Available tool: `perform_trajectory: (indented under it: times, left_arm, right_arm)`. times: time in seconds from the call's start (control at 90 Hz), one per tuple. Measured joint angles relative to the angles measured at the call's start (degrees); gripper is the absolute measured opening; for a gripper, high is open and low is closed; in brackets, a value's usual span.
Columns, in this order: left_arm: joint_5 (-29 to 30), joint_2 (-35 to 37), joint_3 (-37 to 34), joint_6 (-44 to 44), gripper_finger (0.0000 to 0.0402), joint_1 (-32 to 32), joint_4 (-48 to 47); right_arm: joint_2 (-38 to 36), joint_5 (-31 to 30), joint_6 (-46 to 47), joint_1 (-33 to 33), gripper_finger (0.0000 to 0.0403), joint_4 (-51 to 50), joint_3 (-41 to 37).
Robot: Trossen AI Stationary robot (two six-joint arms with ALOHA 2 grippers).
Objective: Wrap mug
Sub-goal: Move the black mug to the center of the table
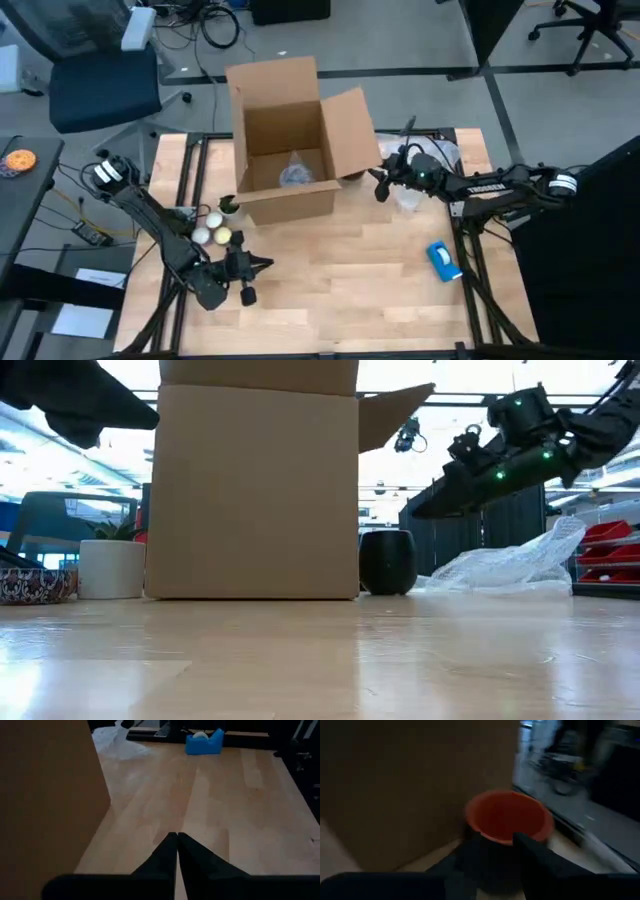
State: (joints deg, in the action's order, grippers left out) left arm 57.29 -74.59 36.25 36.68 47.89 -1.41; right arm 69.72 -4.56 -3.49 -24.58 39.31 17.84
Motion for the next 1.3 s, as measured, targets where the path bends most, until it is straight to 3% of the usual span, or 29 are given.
perform_trajectory:
  times: [0.156, 0.378, 0.489, 0.922, 1.3]
  left_arm:
    - [0.3, 0.0, 0.0, 0.0, 0.0, -0.7, 0.3]
    - [0.3, 0.0, 0.0, 2.5, 0.0, -0.7, 0.3]
    - [0.3, 0.0, 0.0, 4.1, 0.0, -0.7, 0.3]
    - [-0.2, 0.0, 0.0, 5.9, 0.0, -0.6, 0.4]
    - [-0.2, 0.0, 0.1, 5.9, 0.0, -0.6, 0.3]
  right_arm:
    - [2.6, 0.6, -2.9, -1.9, 0.0124, -0.3, 2.8]
    - [6.4, 10.1, -2.9, -5.4, 0.0164, -1.5, 5.8]
    - [8.0, 11.3, -5.6, -5.2, 0.0176, -4.4, 8.4]
    - [9.9, 12.7, -11.0, -5.2, 0.0177, -18.5, 15.8]
    - [9.8, 13.6, -11.3, -2.6, 0.0176, -20.3, 21.0]
